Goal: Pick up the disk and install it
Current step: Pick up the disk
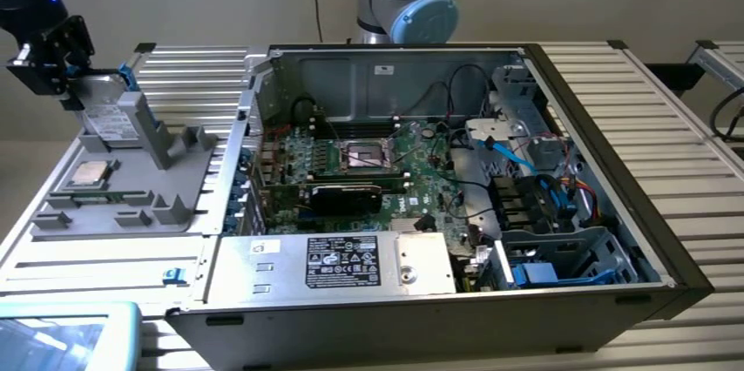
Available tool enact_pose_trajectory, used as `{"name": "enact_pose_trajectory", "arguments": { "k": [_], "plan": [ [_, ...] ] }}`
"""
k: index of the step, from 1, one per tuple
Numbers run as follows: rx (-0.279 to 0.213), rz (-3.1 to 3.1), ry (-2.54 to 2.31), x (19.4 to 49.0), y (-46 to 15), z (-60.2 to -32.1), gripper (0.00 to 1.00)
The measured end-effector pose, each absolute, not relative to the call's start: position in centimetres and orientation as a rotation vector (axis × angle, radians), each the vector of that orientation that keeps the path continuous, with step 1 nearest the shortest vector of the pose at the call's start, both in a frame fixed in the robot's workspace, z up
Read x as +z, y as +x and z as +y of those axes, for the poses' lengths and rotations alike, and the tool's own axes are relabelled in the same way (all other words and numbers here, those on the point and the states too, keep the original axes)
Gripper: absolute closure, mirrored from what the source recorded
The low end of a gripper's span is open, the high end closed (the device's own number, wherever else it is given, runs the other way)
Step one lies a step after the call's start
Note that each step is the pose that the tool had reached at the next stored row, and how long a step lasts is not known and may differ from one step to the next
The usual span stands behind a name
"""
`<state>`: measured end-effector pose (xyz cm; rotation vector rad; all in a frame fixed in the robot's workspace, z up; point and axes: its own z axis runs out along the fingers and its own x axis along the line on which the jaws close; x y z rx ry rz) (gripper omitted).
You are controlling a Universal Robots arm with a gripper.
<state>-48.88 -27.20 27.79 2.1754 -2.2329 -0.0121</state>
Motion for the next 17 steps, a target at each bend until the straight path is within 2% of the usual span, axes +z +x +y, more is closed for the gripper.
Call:
{"name": "enact_pose_trajectory", "arguments": {
  "k": [17],
  "plan": [
    [-0.007, -2.251, 2.151, 27.69, -48.88, -27.08, 0.40]
  ]
}}
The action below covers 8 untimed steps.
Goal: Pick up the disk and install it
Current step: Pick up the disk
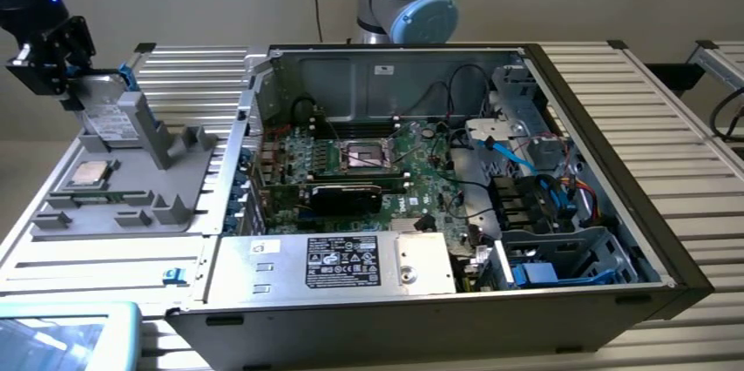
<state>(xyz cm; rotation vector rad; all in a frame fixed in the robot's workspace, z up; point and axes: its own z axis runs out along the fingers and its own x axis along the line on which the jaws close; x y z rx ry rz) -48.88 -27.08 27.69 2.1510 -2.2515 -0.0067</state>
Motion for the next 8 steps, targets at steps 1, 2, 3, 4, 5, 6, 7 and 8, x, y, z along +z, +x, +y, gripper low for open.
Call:
{"name": "enact_pose_trajectory", "arguments": {
  "k": [1, 2, 3, 4, 5, 6, 7, 8],
  "plan": [
    [-0.007, -2.252, 2.151, 27.69, -48.88, -27.08, 0.40],
    [-0.007, -2.252, 2.151, 27.69, -48.88, -27.08, 0.40],
    [-0.007, -2.252, 2.151, 27.69, -48.88, -27.08, 0.42],
    [-0.007, -2.252, 2.151, 27.69, -48.88, -27.08, 0.48],
    [-0.007, -2.252, 2.151, 27.68, -48.88, -27.08, 0.48],
    [-0.007, -2.252, 2.151, 27.68, -48.88, -27.08, 0.55],
    [-0.007, -2.252, 2.151, 27.68, -48.88, -27.09, 0.61],
    [-0.007, -2.252, 2.151, 27.68, -48.88, -27.11, 0.61]
  ]
}}
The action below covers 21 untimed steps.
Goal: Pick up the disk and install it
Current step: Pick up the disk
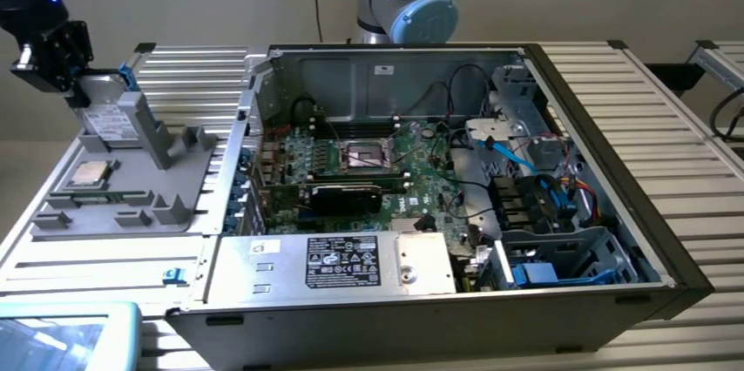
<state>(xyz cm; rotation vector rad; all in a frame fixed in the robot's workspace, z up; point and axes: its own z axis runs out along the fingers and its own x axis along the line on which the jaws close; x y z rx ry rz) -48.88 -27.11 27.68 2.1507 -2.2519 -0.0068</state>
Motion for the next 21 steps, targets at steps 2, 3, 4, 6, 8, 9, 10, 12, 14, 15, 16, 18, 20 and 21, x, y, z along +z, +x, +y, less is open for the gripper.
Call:
{"name": "enact_pose_trajectory", "arguments": {
  "k": [2, 3, 4, 6, 8, 9, 10, 12, 14, 15, 16, 18, 20, 21],
  "plan": [
    [-0.007, -2.252, 2.151, 27.68, -48.88, -27.15, 0.63],
    [-0.007, -2.252, 2.150, 27.68, -48.88, -27.17, 0.63],
    [-0.007, -2.252, 2.150, 27.68, -48.88, -27.21, 0.63],
    [-0.006, -2.253, 2.151, 27.69, -48.88, -27.22, 0.63],
    [0.003, -2.257, 2.155, 27.82, -48.88, -27.23, 0.63],
    [0.009, -2.260, 2.158, 27.93, -48.88, -27.24, 0.63],
    [0.015, -2.263, 2.160, 28.06, -48.88, -27.23, 0.63],
    [0.024, -2.267, 2.164, 28.21, -48.88, -27.23, 0.63],
    [0.026, -2.268, 2.165, 28.20, -48.87, -27.23, 0.63],
    [0.026, -2.268, 2.165, 28.20, -48.87, -27.23, 0.63],
    [0.026, -2.268, 2.165, 28.20, -48.87, -27.23, 0.63],
    [0.026, -2.268, 2.165, 28.19, -48.89, -27.23, 0.63],
    [0.025, -2.268, 2.164, 28.13, -48.88, -27.23, 0.63],
    [0.025, -2.268, 2.164, 28.10, -48.88, -27.23, 0.63]
  ]
}}
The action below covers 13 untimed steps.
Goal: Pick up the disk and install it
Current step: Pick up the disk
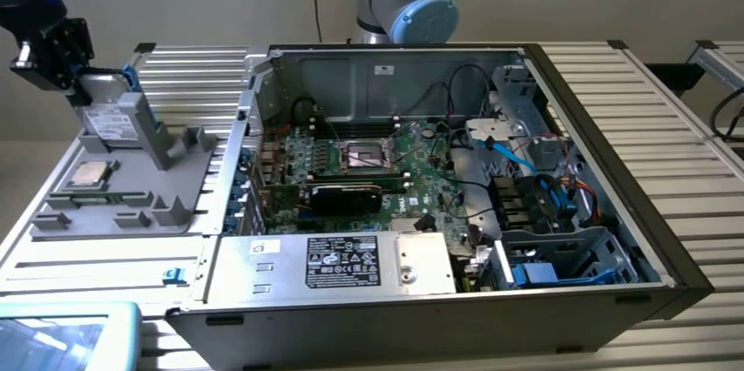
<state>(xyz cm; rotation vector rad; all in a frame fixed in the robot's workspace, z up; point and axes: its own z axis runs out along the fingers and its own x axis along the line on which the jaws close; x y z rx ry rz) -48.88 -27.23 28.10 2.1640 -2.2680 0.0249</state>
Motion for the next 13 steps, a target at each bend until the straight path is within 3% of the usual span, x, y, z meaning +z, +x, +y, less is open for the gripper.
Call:
{"name": "enact_pose_trajectory", "arguments": {
  "k": [2, 4, 5, 13],
  "plan": [
    [0.023, -2.268, 2.163, 28.07, -48.88, -27.23, 0.55],
    [0.022, -2.268, 2.162, 28.05, -48.89, -27.22, 0.55],
    [0.021, -2.269, 2.160, 28.04, -48.88, -27.23, 0.48],
    [0.015, -2.302, 2.119, 28.00, -48.86, -27.23, 0.48]
  ]
}}
